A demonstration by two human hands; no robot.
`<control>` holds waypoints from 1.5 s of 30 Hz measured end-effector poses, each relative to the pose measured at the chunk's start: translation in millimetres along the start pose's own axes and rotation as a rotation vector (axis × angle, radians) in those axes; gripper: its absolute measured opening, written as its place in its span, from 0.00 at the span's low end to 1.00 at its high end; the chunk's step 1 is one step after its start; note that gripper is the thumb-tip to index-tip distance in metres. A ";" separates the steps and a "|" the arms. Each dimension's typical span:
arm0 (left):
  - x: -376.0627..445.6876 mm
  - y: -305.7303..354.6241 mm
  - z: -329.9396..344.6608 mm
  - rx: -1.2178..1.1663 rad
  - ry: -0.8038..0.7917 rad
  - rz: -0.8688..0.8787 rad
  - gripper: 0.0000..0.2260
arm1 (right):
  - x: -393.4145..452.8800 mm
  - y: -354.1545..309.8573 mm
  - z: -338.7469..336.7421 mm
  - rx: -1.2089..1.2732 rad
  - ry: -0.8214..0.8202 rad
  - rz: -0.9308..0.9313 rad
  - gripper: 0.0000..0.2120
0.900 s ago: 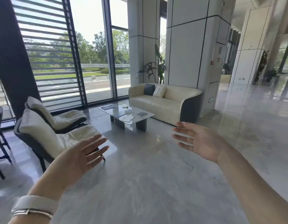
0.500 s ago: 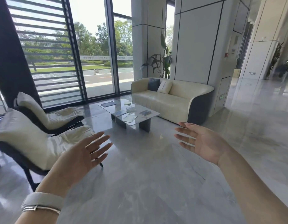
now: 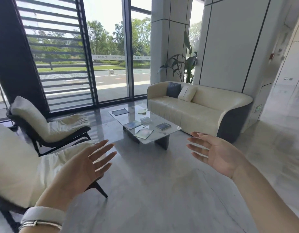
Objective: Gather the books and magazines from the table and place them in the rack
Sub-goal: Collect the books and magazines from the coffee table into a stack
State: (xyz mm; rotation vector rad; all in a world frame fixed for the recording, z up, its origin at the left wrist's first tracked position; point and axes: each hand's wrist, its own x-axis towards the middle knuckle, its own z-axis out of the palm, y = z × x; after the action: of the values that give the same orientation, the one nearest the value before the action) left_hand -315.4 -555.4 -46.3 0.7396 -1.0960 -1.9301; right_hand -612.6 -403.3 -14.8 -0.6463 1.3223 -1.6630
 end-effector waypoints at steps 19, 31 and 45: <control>489.0 55.0 -26.3 -0.001 0.034 -0.043 0.12 | 495.1 -22.3 34.5 0.018 0.002 0.045 0.10; 768.0 90.7 -69.7 -0.026 0.088 -0.085 0.09 | 808.8 -35.5 75.3 0.006 -0.040 0.157 0.10; 1094.9 143.5 -208.8 0.003 0.177 -0.239 0.16 | 1126.8 22.3 192.4 0.032 0.053 0.254 0.11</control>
State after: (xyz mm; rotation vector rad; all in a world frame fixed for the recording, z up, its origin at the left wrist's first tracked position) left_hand -679.4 -1615.4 -130.8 1.0623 -0.9364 -2.0138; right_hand -975.6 -1482.4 -119.1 -0.3992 1.3522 -1.4993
